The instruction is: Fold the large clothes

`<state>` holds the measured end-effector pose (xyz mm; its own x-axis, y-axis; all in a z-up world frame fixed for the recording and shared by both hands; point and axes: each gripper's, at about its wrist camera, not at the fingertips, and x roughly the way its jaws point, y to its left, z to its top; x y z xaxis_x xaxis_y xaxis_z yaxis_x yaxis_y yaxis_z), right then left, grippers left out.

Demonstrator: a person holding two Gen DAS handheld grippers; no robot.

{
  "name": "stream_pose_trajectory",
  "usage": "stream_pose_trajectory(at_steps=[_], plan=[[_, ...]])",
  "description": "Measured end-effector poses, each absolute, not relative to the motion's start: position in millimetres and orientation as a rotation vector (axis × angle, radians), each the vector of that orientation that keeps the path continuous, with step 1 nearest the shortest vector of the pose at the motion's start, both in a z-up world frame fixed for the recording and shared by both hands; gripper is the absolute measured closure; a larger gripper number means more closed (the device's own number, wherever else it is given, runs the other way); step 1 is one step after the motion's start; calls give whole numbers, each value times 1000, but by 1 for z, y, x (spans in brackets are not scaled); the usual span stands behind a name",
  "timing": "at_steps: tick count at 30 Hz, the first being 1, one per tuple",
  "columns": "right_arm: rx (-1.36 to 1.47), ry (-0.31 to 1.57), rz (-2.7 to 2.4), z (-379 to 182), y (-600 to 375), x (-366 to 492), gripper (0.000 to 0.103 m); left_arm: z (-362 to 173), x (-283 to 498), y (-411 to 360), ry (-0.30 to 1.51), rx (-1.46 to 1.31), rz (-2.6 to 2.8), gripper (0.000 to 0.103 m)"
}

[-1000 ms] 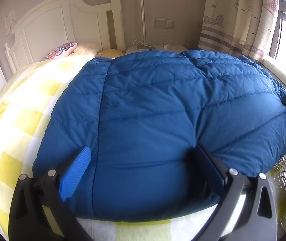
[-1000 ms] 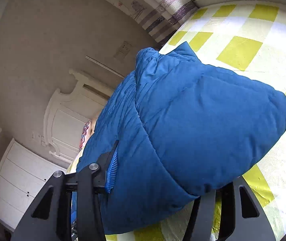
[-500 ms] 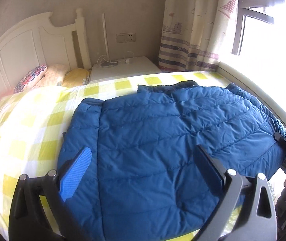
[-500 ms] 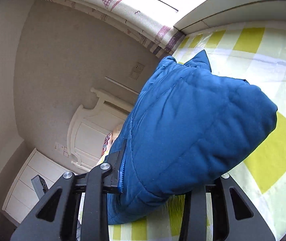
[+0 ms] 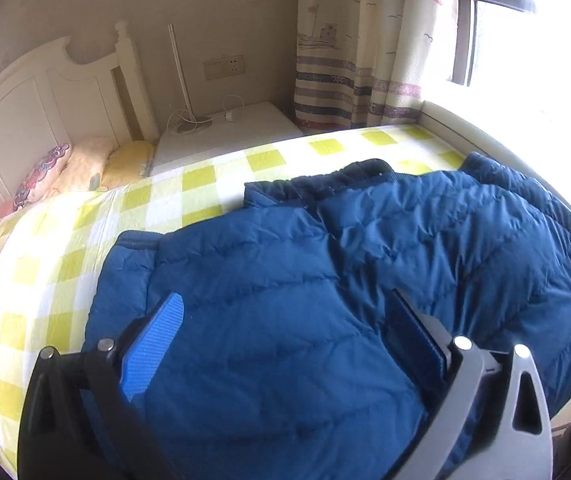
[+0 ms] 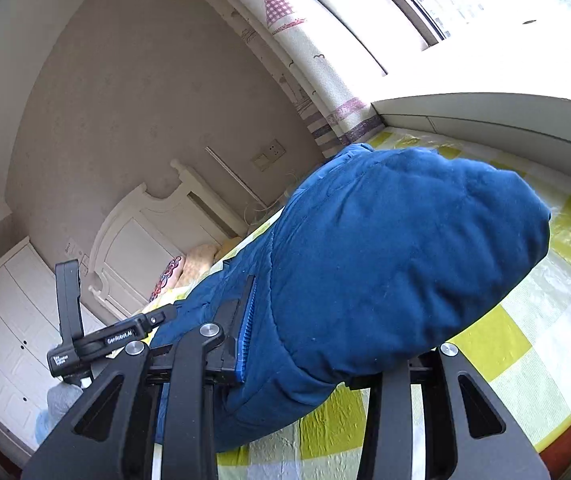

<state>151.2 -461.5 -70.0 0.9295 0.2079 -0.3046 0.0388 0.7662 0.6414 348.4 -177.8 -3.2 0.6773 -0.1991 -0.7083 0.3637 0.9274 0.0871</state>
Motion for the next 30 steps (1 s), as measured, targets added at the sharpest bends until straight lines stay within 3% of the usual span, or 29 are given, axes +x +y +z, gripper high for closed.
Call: stream_pose_trajectory(at_steps=[3,7,11,17,22,26,30], plan=[[595,369,66,-53,-446,153,66,-16,409,-190,848,193,-310,3],[447,371,36,-29,-418,155,66,-71,465,-209,1011,240,-294,2],[254,357,24,-1,-378,161,66,-50,454,-185,956,138,-361,6],[-131,324,85,23,-283,183,65,-8,407,-56,876,-393,-637,3],[-574,376,181,-19,-181,196,64,-46,402,30,955,-930,-1037,3],[-932,407,254,-86,-124,186,62,-70,400,64,943,-1027,-1061,3],[-970,401,245,-91,-124,182,62,-72,403,66,959,-1026,-1055,2]])
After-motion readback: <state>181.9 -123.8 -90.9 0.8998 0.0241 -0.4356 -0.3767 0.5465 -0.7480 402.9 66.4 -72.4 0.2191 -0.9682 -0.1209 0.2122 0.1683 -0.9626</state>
